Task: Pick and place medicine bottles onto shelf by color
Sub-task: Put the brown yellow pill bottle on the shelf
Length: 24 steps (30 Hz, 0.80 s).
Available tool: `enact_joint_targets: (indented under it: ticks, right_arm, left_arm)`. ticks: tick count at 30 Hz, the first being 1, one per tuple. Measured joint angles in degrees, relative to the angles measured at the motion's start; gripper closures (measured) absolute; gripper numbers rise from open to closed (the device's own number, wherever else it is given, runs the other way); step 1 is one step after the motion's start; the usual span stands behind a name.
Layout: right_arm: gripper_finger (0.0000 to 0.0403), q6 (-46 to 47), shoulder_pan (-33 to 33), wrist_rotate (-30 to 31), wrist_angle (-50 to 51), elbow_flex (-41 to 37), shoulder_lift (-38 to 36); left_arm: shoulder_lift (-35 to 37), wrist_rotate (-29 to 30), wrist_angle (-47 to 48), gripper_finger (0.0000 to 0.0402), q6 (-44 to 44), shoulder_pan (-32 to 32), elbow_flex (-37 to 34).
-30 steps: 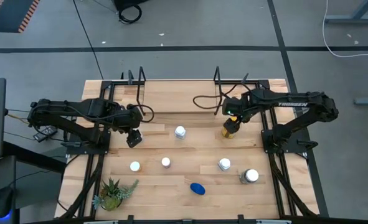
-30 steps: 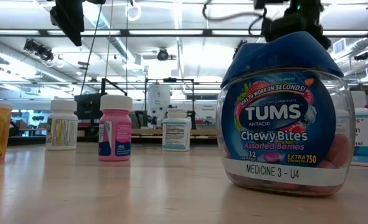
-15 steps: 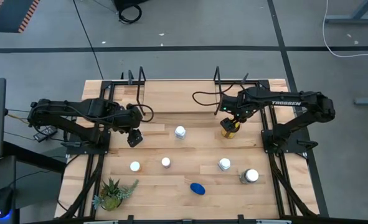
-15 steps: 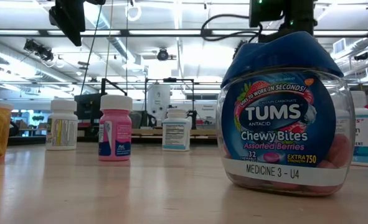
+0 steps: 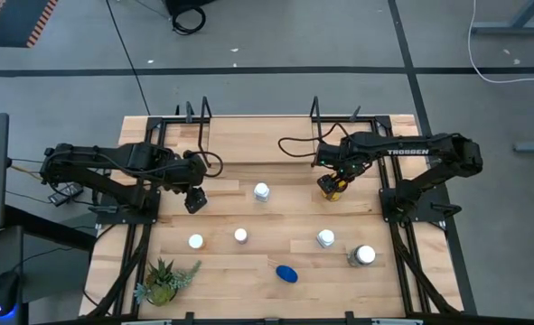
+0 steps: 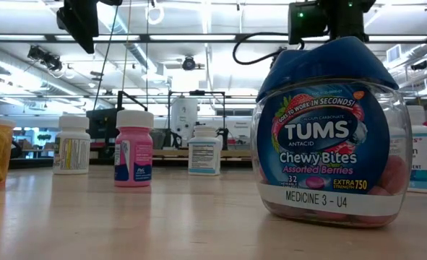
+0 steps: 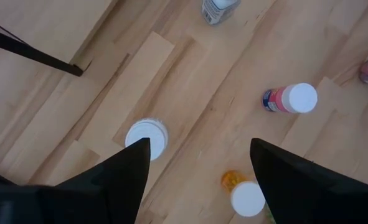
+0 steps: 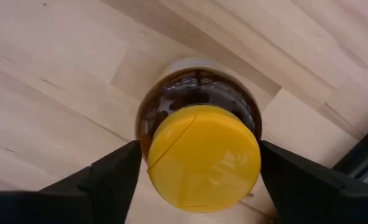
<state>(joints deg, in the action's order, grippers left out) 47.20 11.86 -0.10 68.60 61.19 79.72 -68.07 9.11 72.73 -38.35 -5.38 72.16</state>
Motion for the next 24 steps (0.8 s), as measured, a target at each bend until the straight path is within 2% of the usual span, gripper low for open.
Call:
enact_joint_targets:
  ticks: [8,15,24]
  right_arm:
    - [0.0175,-1.4,0.0,0.7,0.1,0.3,-0.2]
    - [0.0178,-1.7,-1.3,0.8,-0.2,2.1,0.2]
    - [0.0178,0.8,-6.2,-0.7,0.5,13.1,0.1]
  left_arm:
    - [0.0,0.0,0.0,0.012,0.0,0.0,0.0]
    - [0.0,0.0,-0.1,0.012,0.2,0.0,0.0]
    - [0.0,0.0,-0.1,0.012,0.2,0.0,0.0]
